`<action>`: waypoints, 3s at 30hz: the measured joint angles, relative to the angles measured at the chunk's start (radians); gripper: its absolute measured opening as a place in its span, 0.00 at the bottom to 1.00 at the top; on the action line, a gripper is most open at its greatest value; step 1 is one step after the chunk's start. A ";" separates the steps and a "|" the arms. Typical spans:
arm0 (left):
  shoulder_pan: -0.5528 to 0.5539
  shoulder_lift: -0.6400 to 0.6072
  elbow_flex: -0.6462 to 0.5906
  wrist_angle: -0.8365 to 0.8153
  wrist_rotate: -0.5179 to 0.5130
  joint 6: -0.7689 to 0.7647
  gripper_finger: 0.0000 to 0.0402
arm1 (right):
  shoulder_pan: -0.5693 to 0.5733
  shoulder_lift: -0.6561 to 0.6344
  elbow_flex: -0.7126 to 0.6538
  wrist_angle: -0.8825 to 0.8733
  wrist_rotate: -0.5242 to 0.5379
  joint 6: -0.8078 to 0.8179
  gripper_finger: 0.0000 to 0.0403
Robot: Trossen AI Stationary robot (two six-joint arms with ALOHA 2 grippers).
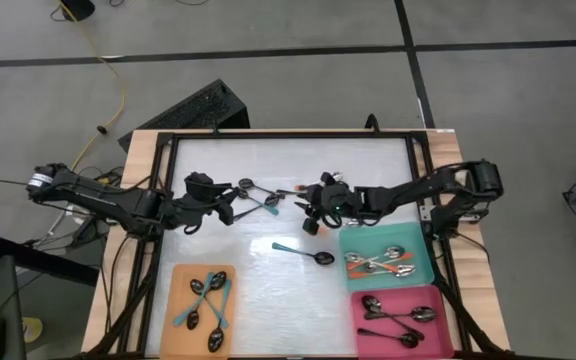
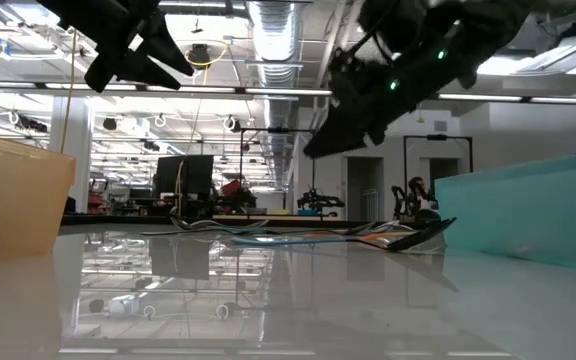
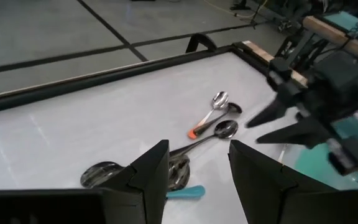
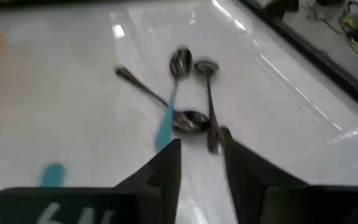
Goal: Sort silverware by color (type)
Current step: Put the black spoon into the pink bin
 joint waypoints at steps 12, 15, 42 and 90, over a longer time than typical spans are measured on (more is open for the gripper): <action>0.000 -0.003 0.000 -0.003 0.002 0.034 0.38 | -0.079 0.098 0.029 -0.041 -0.031 -0.061 0.57; 0.000 -0.003 0.000 -0.003 0.002 0.034 0.38 | -0.120 0.097 0.039 -0.045 -0.096 -0.101 0.57; 0.000 -0.002 0.000 -0.012 0.005 0.060 0.38 | -0.221 0.280 0.068 0.022 -0.279 -0.089 0.55; 0.000 -0.002 0.000 -0.012 0.004 0.055 0.38 | -0.112 0.265 0.200 -0.101 -0.194 0.010 0.51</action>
